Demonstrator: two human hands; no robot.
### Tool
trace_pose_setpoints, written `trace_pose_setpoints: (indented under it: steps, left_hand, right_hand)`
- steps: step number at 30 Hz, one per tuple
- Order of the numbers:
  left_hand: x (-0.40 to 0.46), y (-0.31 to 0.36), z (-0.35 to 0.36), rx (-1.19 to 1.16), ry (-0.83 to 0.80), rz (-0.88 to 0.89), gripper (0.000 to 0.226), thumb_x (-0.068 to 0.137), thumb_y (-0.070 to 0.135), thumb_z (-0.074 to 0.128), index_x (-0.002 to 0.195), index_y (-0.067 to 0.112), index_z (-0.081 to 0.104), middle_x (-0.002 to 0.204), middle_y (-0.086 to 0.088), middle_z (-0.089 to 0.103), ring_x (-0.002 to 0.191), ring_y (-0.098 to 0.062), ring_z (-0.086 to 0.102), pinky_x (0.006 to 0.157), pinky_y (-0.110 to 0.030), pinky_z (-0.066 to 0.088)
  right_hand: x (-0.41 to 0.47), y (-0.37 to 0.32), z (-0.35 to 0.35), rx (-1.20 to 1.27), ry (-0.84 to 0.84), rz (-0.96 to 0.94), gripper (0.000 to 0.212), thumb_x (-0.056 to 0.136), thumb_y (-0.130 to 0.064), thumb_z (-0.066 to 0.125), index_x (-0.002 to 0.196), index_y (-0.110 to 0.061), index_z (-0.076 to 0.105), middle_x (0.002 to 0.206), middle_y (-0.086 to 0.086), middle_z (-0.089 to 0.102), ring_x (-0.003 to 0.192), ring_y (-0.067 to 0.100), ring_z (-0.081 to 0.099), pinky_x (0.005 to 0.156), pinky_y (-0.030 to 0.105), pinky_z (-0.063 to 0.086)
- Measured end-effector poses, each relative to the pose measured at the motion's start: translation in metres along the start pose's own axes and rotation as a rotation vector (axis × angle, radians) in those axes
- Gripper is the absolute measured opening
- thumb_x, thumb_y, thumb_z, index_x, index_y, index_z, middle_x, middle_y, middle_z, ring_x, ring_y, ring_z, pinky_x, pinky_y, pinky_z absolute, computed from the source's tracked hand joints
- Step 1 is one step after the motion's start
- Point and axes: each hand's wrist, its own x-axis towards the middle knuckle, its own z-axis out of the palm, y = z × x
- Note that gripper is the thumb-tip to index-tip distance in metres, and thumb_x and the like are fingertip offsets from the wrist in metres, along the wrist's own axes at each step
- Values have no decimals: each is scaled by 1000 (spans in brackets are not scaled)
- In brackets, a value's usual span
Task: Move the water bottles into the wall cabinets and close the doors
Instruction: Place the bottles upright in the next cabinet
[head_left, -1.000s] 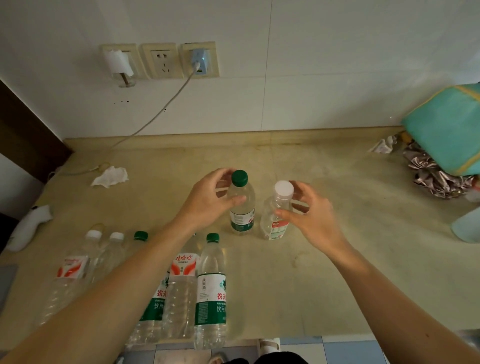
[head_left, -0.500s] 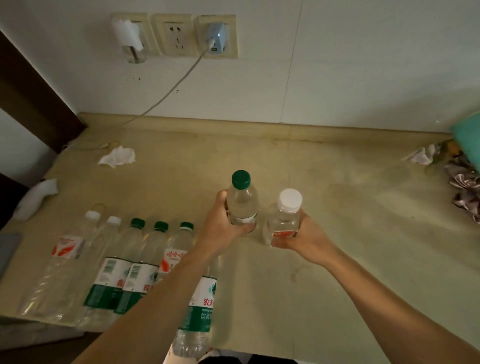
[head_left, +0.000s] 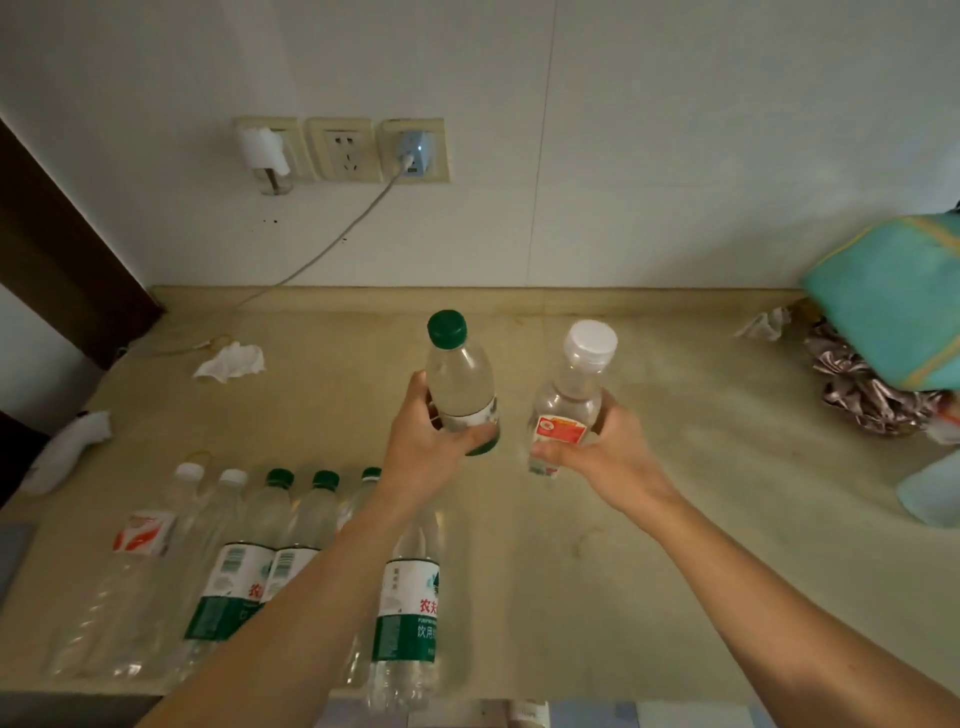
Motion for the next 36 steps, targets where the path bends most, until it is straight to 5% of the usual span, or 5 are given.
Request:
trace_pose_setpoints:
  steps: [10, 16, 23, 31, 36]
  left_hand:
    - [-19, 187, -46, -156, -16, 487, 59, 71, 34, 89, 120, 33, 56, 111, 16, 72, 103, -4, 69, 88, -28, 55]
    - [-32, 315, -65, -198, 31, 774, 55, 74, 32, 88, 121, 32, 59, 109, 14, 73, 100, -4, 70, 77, -14, 54]
    - [-51, 432, -92, -232, 88, 1047, 47, 80, 25, 85, 119, 36, 60, 107, 18, 72, 99, -1, 68, 76, -11, 52]
    - [-26, 526, -82, -233, 128, 1036, 45, 79, 26, 86, 115, 36, 61, 95, 22, 72, 88, 3, 68, 79, -25, 54]
    - [7, 548, -57, -188, 137, 948, 50, 80, 19, 83, 117, 37, 55, 92, 20, 70, 87, 4, 66, 68, -14, 46]
  right_hand:
    - [-68, -165, -49, 107, 250, -349, 63, 57, -38, 93, 111, -30, 63, 110, 4, 73, 111, 26, 65, 98, 48, 52]
    - [-96, -281, -90, 174, 364, -590, 53, 62, -15, 94, 104, -30, 65, 92, -12, 77, 85, 4, 74, 65, 13, 54]
    - [-114, -395, -146, 181, 473, -805, 50, 66, -13, 93, 105, -25, 65, 83, -14, 76, 71, -2, 70, 59, 11, 50]
    - [-91, -472, -209, 76, 545, -853, 49, 67, -29, 93, 104, -36, 62, 87, -23, 73, 80, -3, 70, 70, 23, 50]
    - [-53, -497, -229, 57, 562, -758, 62, 70, -28, 92, 122, -21, 59, 111, -4, 71, 103, 16, 68, 75, 29, 53]
